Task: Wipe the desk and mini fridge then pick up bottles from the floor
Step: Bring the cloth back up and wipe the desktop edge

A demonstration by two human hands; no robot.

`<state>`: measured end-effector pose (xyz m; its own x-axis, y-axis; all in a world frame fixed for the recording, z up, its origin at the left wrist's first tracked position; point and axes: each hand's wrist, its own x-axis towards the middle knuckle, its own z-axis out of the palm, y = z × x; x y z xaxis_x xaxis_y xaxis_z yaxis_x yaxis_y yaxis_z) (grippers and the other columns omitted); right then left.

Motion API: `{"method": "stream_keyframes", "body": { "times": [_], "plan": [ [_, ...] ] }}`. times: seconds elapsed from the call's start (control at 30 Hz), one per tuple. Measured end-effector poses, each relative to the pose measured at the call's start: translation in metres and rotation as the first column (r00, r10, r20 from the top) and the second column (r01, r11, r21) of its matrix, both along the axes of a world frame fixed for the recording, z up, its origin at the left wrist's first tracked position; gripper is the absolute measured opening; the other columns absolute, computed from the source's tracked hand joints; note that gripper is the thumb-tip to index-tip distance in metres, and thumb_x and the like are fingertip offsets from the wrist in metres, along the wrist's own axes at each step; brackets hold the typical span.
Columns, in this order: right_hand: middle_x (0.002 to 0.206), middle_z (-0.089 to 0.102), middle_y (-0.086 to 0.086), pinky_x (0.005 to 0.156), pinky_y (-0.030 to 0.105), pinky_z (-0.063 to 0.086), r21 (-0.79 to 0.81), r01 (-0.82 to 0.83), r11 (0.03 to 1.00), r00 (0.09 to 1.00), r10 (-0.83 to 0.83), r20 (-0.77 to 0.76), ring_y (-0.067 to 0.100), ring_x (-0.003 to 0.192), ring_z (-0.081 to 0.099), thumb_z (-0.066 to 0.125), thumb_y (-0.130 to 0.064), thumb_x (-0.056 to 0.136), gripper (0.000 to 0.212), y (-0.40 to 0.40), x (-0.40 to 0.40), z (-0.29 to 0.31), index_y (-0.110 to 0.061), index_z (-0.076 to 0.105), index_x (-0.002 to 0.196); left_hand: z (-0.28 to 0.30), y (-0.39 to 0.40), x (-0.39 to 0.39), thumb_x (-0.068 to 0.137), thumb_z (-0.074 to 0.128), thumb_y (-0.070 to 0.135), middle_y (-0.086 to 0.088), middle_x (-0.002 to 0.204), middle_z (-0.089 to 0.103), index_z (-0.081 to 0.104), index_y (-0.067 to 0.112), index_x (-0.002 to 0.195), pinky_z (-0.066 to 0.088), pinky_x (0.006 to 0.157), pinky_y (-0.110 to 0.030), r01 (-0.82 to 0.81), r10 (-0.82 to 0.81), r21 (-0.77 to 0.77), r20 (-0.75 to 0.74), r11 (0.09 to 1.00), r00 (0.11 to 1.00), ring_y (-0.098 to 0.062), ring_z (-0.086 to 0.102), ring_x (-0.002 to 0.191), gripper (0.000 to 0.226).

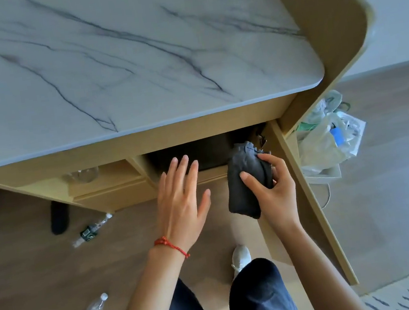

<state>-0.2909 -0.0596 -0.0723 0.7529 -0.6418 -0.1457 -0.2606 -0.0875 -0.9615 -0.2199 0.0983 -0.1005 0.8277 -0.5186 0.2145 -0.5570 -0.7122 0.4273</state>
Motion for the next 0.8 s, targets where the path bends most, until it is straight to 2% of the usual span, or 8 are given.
{"method": "stream_keyframes", "body": {
  "times": [0.13,0.2,0.27,0.37,0.53,0.63,0.8],
  "plan": [
    [0.105,0.056,-0.014,0.067,0.014,0.054,-0.03,0.014,0.999,1.0,-0.013,0.027,0.005,0.096,0.058,0.072,-0.019,0.079,0.042,0.004,0.003,0.033,-0.031,0.05,0.112,0.037,0.005,0.007,0.09,0.039,0.033,-0.017,0.138,0.046,0.044,0.005,0.131,0.038,0.103,-0.054,0.006,-0.006,-0.015,0.013,1.0,1.0,-0.032,0.035,0.132,0.05],
    [0.104,0.056,-0.016,0.068,0.017,0.055,-0.037,0.032,0.999,0.999,-0.031,0.039,0.006,0.097,0.058,0.072,-0.019,0.079,0.041,0.006,0.006,0.046,-0.03,0.051,0.113,0.052,0.008,0.013,0.089,0.039,0.033,-0.017,0.138,0.046,0.045,0.005,0.13,0.036,0.104,-0.053,0.019,-0.019,-0.024,0.02,1.0,1.0,-0.033,0.037,0.131,0.05],
    [0.106,0.058,-0.008,0.07,0.02,0.055,-0.053,0.047,0.997,0.997,-0.044,0.057,0.009,0.099,0.059,0.072,-0.019,0.079,0.041,0.006,0.01,0.057,-0.027,0.052,0.114,0.065,0.01,0.021,0.089,0.038,0.034,-0.017,0.137,0.047,0.047,0.005,0.129,0.035,0.105,-0.051,0.04,-0.039,-0.022,0.042,0.999,0.998,-0.033,0.038,0.131,0.05],
    [0.112,0.059,0.003,0.068,0.017,0.055,-0.058,0.073,0.996,0.994,-0.068,0.089,0.015,0.101,0.059,0.072,-0.019,0.079,0.041,0.006,0.018,0.069,-0.021,0.053,0.116,0.079,0.012,0.035,0.09,0.037,0.036,-0.018,0.136,0.048,0.047,0.004,0.129,0.035,0.104,-0.048,0.073,-0.073,-0.001,0.08,0.997,0.994,-0.034,0.039,0.13,0.051],
    [0.108,0.06,0.002,0.065,0.015,0.054,-0.031,0.11,0.993,0.984,-0.105,0.141,0.012,0.097,0.06,0.072,-0.014,0.078,0.039,-0.011,0.037,0.086,-0.022,0.054,0.112,0.091,0.006,0.059,0.089,0.037,0.037,-0.018,0.135,0.049,0.046,0.006,0.129,0.037,0.103,-0.05,0.092,-0.095,0.035,0.101,0.995,0.99,-0.035,0.041,0.129,0.051],
    [0.11,0.059,0.003,0.065,0.012,0.052,-0.05,0.097,0.994,0.989,-0.09,0.117,0.013,0.098,0.059,0.073,-0.016,0.078,0.039,-0.034,0.055,0.086,-0.024,0.054,0.111,0.093,-0.004,0.077,0.089,0.036,0.038,-0.019,0.135,0.049,0.045,0.006,0.129,0.037,0.102,-0.052,0.06,-0.065,0.055,0.095,0.997,0.993,-0.035,0.041,0.128,0.053],
    [0.11,0.059,0.0,0.071,0.023,0.055,-0.073,0.02,0.997,0.998,-0.015,0.061,0.015,0.097,0.059,0.074,-0.018,0.077,0.04,-0.087,0.1,0.084,-0.025,0.054,0.112,0.094,-0.041,0.11,0.087,0.038,0.036,-0.019,0.133,0.051,0.047,0.004,0.127,0.038,0.099,-0.052,-0.029,0.018,0.102,0.107,0.994,0.994,-0.036,0.045,0.125,0.053]
  ]
}}
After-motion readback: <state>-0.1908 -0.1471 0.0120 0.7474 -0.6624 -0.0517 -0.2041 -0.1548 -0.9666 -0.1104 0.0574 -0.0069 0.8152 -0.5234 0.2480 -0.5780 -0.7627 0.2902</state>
